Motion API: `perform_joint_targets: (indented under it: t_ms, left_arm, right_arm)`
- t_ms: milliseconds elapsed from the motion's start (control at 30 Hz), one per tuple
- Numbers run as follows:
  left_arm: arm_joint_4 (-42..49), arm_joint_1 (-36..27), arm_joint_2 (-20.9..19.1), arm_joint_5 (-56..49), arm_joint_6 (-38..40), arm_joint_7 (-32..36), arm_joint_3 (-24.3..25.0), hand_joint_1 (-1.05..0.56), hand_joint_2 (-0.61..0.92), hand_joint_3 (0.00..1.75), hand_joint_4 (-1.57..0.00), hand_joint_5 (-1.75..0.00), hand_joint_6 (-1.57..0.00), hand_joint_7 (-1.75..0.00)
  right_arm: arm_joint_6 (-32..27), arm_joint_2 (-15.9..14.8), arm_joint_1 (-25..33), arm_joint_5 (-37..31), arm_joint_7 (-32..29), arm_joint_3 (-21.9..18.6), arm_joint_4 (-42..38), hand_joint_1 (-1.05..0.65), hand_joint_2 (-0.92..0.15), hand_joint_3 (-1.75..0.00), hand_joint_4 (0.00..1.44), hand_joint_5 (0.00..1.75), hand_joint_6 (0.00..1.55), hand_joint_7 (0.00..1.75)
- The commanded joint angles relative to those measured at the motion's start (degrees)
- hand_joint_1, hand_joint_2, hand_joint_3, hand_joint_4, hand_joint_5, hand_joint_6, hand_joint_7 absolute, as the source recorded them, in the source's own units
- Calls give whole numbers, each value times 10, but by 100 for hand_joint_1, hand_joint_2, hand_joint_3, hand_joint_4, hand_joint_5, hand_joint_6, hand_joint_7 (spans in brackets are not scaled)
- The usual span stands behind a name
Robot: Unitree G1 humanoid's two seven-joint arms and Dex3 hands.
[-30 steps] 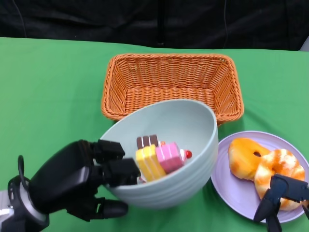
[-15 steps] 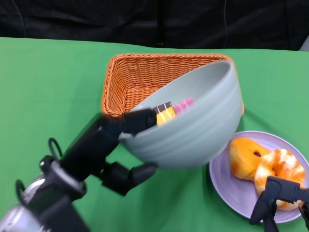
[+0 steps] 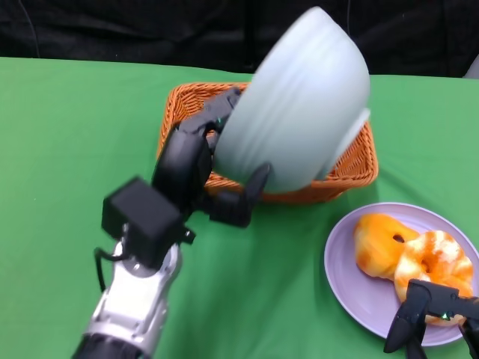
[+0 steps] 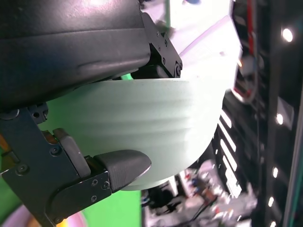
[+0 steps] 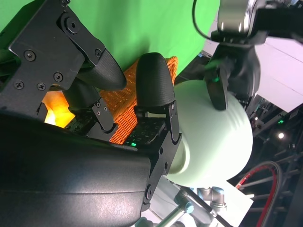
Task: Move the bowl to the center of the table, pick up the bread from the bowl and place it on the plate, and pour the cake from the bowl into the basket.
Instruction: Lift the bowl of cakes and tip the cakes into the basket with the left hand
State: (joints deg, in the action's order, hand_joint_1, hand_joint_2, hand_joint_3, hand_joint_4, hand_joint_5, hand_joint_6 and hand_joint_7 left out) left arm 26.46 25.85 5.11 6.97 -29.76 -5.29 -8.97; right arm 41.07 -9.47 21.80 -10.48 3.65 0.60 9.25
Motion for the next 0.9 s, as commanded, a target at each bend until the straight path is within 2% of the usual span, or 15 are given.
perform_joint_targets:
  t_ms: [33,300,433,533,733,900]
  left_arm:
    - [23,37,26,21,26,10,34,-19,23,171,-103,-175,-87,-174]
    - [98,101,92,74,77,32,115,-18,21,170,-102,-175,-86,-174]
    - [113,126,122,137,133,31,160,-15,24,170,-104,-175,-87,-175]
    - [110,137,134,176,177,42,182,-12,28,169,-105,-175,-88,-175]
    - [97,151,152,243,269,99,212,-13,26,175,-108,-175,-91,-175]
    - [91,154,159,300,326,121,229,-16,31,174,-106,-175,-86,-175]
  right_arm:
    - [7,-5,-3,2,0,-1,-6,-9,-15,-175,94,175,86,146]
    - [9,-5,-2,-3,-2,-4,-9,-8,-15,-175,94,175,86,147]
    - [16,-7,-4,1,-1,-3,-15,-7,-15,-175,94,175,85,147]
    - [20,-6,-6,2,0,-3,-19,-7,-15,-175,94,175,84,147]
    - [15,-6,-5,10,5,2,-16,-8,-15,-175,93,175,84,148]
    - [16,-3,-3,3,2,3,-14,-7,-15,-175,92,174,85,148]
